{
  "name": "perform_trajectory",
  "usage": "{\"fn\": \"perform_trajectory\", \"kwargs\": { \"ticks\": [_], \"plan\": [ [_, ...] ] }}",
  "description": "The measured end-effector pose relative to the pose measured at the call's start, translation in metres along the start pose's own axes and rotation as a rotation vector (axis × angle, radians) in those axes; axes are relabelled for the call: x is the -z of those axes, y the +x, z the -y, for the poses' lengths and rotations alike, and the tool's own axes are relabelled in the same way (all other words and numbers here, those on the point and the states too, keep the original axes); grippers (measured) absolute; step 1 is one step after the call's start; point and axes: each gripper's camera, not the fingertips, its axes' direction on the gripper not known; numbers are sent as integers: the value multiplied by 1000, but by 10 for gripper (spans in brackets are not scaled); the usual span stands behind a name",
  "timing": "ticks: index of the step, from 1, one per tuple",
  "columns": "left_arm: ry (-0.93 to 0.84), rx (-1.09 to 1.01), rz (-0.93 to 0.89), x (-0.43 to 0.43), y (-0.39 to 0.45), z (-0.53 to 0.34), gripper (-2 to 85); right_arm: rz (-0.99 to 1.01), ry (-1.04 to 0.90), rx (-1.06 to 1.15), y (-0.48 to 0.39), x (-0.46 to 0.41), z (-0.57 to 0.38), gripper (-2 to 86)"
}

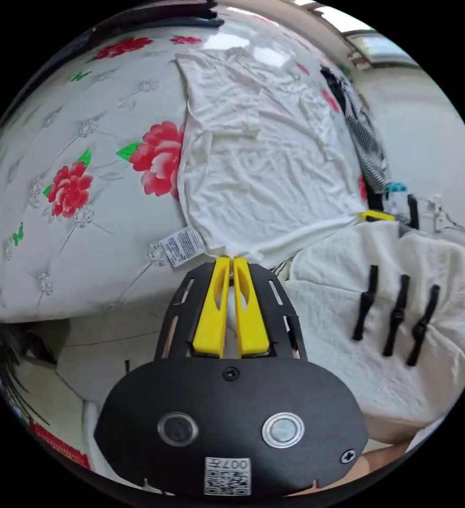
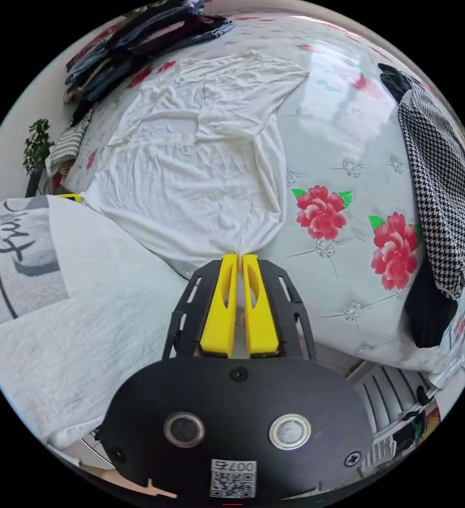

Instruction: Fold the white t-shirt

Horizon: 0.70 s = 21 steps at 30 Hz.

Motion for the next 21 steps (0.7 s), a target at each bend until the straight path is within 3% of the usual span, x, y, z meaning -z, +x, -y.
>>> {"fn": "perform_trajectory", "kwargs": {
  "ticks": [3,8,15,21],
  "plan": [
    [197,14,-261,49,-29,10,-9,208,156,-70,35,47,0,0],
    [362,48,-365,93,-72,75,-8,508,452,-130,103,115,43,0],
    [538,247,-366,83,-128,236,45,473,531,-282,159,109,171,23],
    [564,328,-234,49,-150,238,102,448,460,-381,180,45,170,70]
  ]
}}
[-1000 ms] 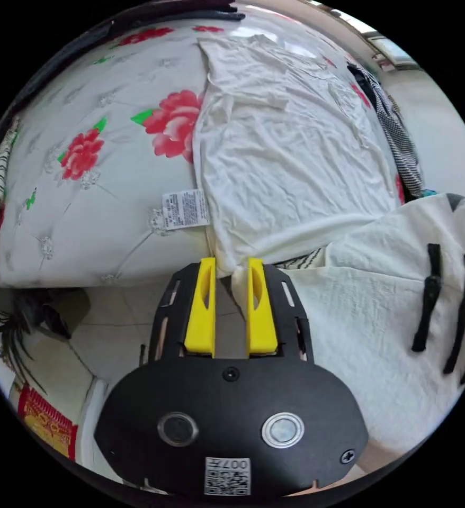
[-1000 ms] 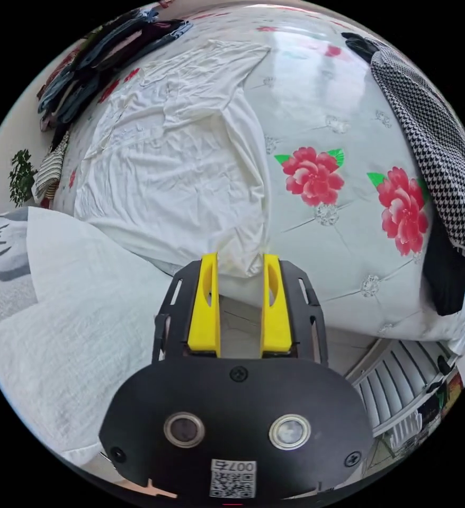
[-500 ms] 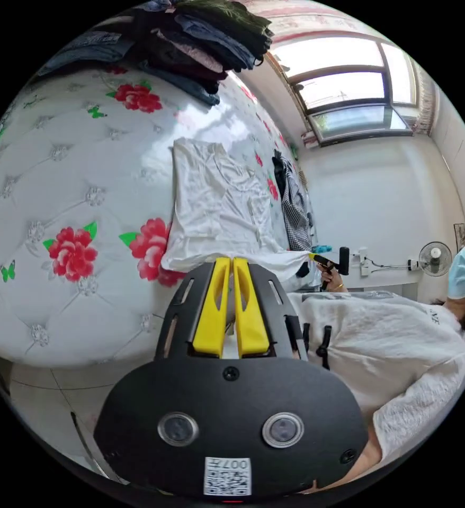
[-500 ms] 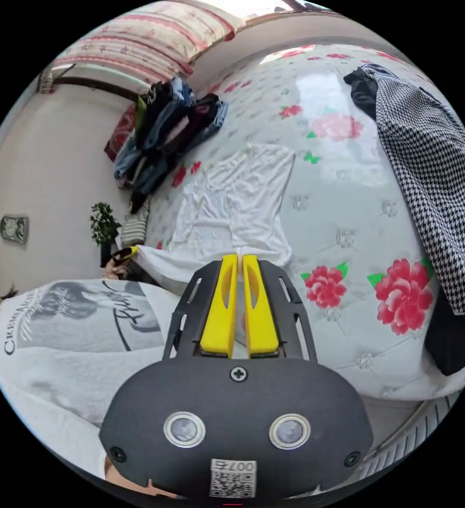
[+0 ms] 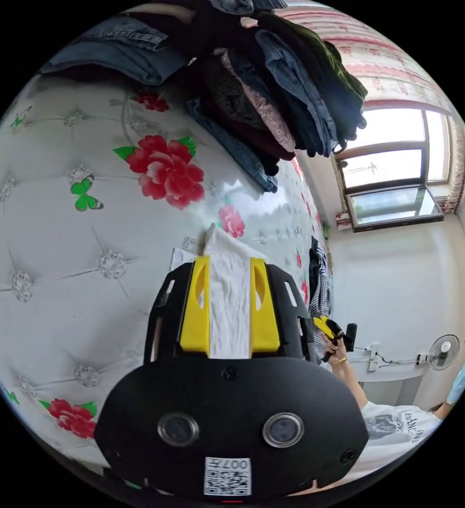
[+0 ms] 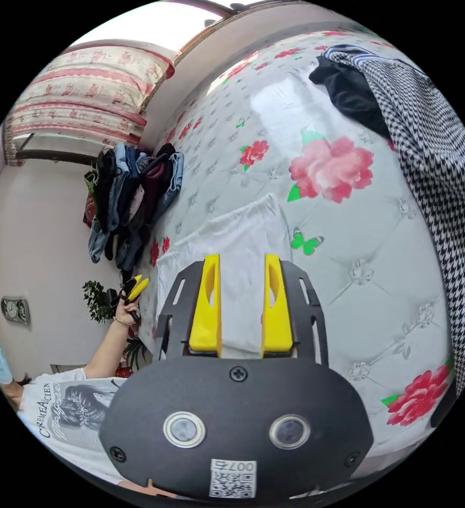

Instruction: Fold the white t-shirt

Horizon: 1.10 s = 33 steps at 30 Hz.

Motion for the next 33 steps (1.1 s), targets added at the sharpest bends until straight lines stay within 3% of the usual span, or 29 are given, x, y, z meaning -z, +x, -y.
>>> {"fn": "perform_trajectory", "kwargs": {
  "ticks": [8,15,21,26,28,33],
  "plan": [
    [-86,89,21,26,-48,-132,108,109,15,-321,85,0,-137,89],
    [-57,202,-131,12,-80,-167,110,181,49,-308,84,-12,-112,70],
    [-52,189,-166,14,-91,-169,106,47,13,16,-3,-22,-19,26],
    [-39,176,-218,16,-98,-177,117,-48,-183,730,-188,-76,-8,19],
    [-27,179,-244,18,-105,-181,120,-29,-286,869,-224,-111,-31,24],
    [17,189,-297,25,-121,-189,135,-12,-560,889,-228,-196,-74,47]
  ]
}}
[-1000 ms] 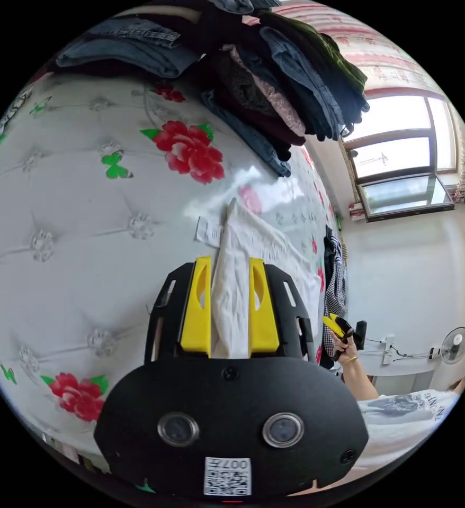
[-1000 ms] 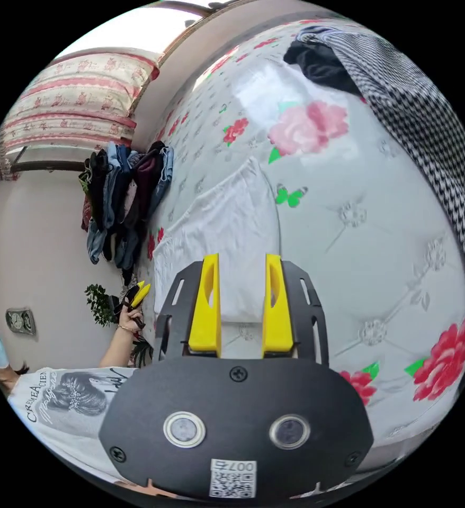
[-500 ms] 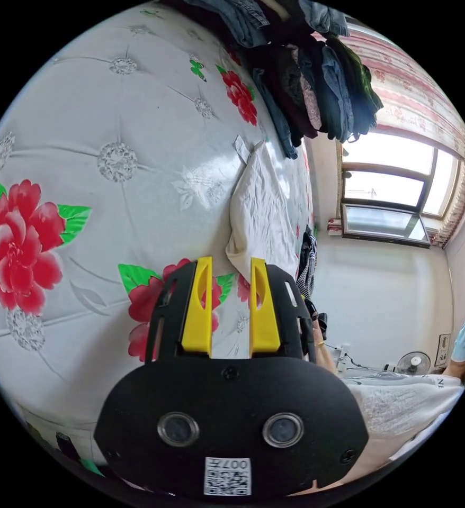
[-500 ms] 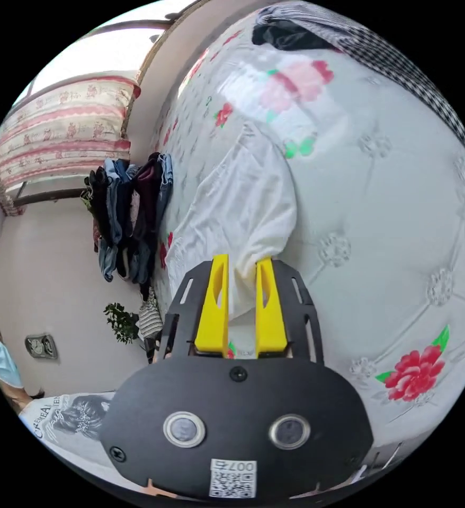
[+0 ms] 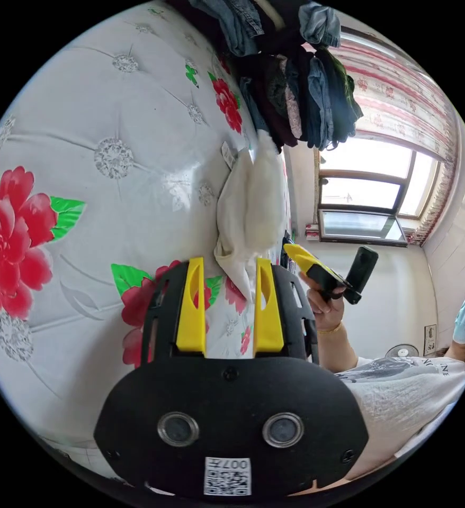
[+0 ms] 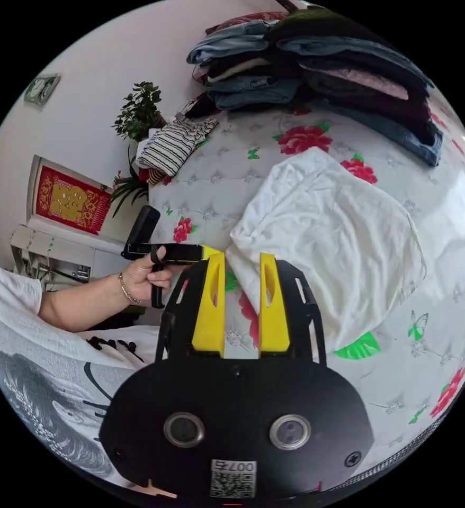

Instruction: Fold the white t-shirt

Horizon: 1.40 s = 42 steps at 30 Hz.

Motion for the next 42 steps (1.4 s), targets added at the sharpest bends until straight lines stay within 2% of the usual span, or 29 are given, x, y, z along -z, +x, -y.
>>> {"fn": "perform_trajectory", "kwargs": {
  "ticks": [3,7,12,15,17,19,21,25,32,35,39,42],
  "plan": [
    [-9,-10,-28,3,-7,-1,143,68,49,-125,29,5,-29,54],
    [-2,2,-88,6,-17,3,147,-37,130,-295,80,44,-89,56],
    [-39,-8,-74,3,-19,12,144,-139,50,-309,93,53,-117,59],
    [-43,14,-86,1,-22,20,134,43,94,-466,123,50,-137,58],
    [-52,34,-88,-3,-26,24,100,235,104,-579,148,35,-148,48],
    [-69,86,-44,-7,-33,29,38,304,128,-632,162,27,-153,34],
    [-58,64,-76,-2,-29,28,31,370,145,-684,175,29,-158,20],
    [-38,-12,-106,31,-6,13,24,473,259,-584,168,69,-175,3],
    [-11,21,-161,75,-11,-2,17,548,173,-539,144,60,-167,-1],
    [-11,66,-179,90,-23,36,12,602,173,-523,138,41,-127,-1],
    [-31,-103,-142,133,18,144,11,600,198,-440,114,29,-44,-1],
    [-36,-249,-120,183,71,211,11,524,221,-290,68,27,50,-1]
  ]
}}
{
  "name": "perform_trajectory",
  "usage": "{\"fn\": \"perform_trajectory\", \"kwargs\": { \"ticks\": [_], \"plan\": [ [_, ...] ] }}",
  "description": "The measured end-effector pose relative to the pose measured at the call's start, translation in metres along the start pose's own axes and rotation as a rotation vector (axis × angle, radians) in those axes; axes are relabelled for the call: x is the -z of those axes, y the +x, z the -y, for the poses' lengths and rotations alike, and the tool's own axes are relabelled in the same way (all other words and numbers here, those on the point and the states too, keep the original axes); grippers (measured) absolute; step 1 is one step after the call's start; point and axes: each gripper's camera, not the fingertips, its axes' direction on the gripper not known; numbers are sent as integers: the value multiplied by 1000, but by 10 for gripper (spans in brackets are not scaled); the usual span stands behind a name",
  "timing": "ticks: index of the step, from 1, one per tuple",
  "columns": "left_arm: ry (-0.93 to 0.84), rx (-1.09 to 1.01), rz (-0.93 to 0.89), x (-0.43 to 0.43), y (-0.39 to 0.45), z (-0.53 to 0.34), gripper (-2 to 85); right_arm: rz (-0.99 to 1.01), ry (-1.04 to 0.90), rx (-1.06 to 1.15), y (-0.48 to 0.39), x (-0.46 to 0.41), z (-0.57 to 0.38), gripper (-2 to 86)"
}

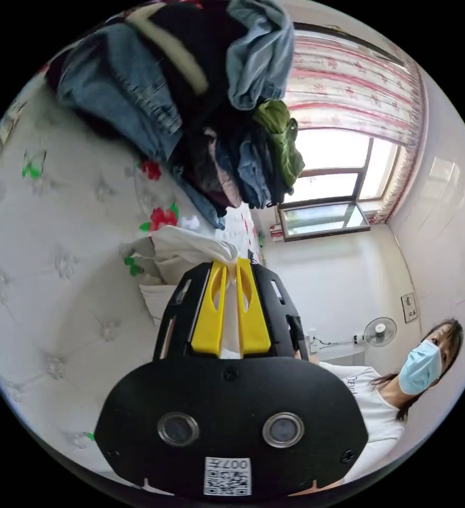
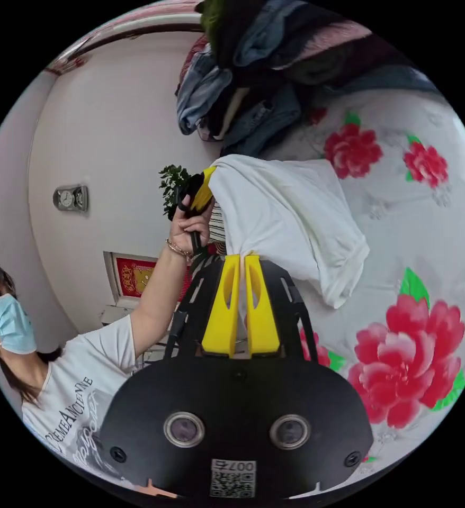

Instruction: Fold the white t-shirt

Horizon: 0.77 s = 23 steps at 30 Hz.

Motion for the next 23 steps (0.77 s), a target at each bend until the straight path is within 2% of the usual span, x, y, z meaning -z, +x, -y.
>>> {"fn": "perform_trajectory", "kwargs": {
  "ticks": [3,5,9,10,12,15,18,20,23],
  "plan": [
    [78,-107,112,77,44,28,14,-30,-6,165,-71,-59,61,0],
    [160,-148,197,135,63,17,18,-89,-43,277,-126,-118,94,2],
    [342,-103,503,258,67,-68,36,-121,-172,355,-167,-210,112,11],
    [402,-81,641,278,62,-105,45,-119,-240,374,-170,-236,109,16],
    [454,-13,799,292,48,-163,60,-132,-325,397,-164,-264,94,23],
    [472,110,923,270,23,-256,72,-287,-429,426,-130,-276,53,34],
    [485,172,983,207,18,-325,64,-486,-458,337,-76,-244,3,44],
    [526,151,993,163,32,-344,51,-609,-433,142,-33,-195,-44,50],
    [434,1,921,84,63,-328,47,-704,-288,-97,-10,-121,-107,56]
  ]
}}
